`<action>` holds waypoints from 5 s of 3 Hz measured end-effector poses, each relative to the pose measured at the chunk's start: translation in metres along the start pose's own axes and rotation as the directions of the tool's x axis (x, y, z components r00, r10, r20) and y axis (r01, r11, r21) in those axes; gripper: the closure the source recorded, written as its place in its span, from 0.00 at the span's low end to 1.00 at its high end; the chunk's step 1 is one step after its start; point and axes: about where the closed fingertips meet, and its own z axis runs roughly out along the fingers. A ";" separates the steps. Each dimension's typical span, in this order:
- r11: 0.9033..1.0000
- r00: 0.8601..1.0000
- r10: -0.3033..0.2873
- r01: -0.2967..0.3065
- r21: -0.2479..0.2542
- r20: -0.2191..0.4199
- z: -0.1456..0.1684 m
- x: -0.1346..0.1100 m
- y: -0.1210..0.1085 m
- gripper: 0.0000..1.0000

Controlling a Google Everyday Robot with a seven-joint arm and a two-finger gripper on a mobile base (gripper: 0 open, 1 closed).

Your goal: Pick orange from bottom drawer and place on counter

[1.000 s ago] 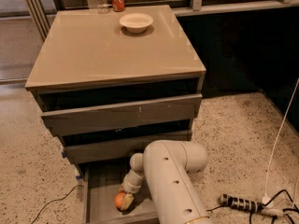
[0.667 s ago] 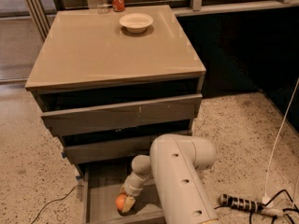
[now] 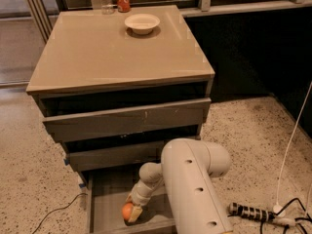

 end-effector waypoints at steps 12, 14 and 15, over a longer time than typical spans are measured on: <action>0.887 0.976 0.214 -0.207 0.412 0.029 -0.235 0.058 0.047 1.00; 0.876 0.983 0.181 -0.167 0.453 0.014 -0.270 0.028 0.045 1.00; 0.859 0.987 0.163 -0.147 0.491 0.009 -0.290 0.011 0.048 1.00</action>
Offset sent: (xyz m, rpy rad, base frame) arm 0.0039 -0.0152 0.0235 0.0118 -0.0520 -0.0355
